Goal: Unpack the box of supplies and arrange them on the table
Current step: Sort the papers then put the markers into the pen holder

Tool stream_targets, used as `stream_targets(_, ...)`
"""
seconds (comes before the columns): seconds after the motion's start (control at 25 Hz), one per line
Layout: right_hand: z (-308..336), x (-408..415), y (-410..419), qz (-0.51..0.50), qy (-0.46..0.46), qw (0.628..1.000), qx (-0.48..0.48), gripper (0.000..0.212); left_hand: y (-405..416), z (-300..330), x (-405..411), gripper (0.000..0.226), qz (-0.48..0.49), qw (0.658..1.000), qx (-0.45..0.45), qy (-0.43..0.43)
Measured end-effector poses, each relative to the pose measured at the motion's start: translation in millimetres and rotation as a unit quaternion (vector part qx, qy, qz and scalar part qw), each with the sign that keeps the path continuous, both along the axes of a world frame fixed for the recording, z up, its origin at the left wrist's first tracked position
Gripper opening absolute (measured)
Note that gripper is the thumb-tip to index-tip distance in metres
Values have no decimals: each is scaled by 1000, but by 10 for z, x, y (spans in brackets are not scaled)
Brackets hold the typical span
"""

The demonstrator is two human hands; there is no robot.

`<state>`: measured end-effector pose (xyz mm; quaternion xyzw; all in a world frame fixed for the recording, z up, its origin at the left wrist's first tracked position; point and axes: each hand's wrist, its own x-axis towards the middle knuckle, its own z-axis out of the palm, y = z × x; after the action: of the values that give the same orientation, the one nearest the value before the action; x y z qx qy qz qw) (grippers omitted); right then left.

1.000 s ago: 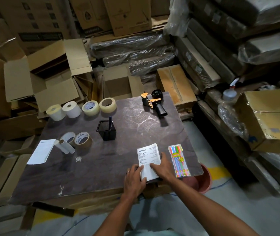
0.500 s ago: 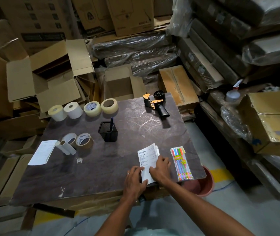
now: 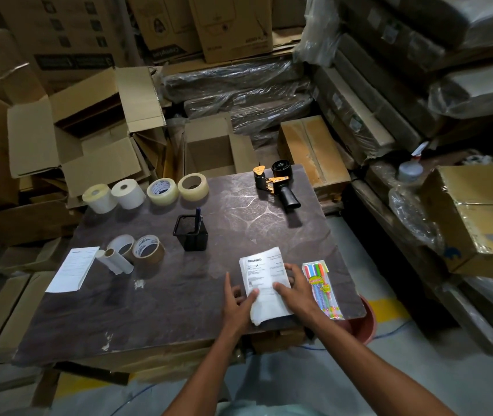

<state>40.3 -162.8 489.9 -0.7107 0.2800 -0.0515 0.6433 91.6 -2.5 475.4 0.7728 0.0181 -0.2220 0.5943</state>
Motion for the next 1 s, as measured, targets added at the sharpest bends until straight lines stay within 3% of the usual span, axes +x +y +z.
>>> stream_targets(0.08, 53, -5, -37, 18, -25, 999, 42, 35, -94, 168, 76, 73, 30, 992, -103, 60)
stream_targets(0.16, 100, -9, -25, 13, -30, 999, 11, 30, -145, 287, 126, 63, 18, 993, -114, 25)
stream_targets(0.24, 138, -4, -26, -36, -25, 997, -60, 28, -184, 389, 117, 83, 10, 992, -122, -13)
stream_targets(0.32, 179, -6, -50, -77, -42, 993, -85, 41, -203, 461, 92, 97, 3, 989, -136, -64)
stream_targets(0.36, 204, -9, -64, -88, -56, 991, -83, 48, -210, 498, 89, 92, -5, 987, -131, -89)
stream_targets(0.44, 292, -21, -82, -99, -82, 988, -82, 51, -205, 496, 133, 61, -21, 987, -109, -119)
stream_targets(0.52, 370, -23, -116, -101, -106, 986, -80, 46, -191, 505, 170, 35, -15, 988, -116, -102)
stream_targets(0.68, 410, 12, -180, -90, -102, 990, -46, 30, -152, 569, 180, 29, 25, 986, -152, -62)
stream_targets(1.0, 268, 37, -345, -139, -48, 987, 71, 28, -88, 643, 208, 29, 56, 982, -165, -69)
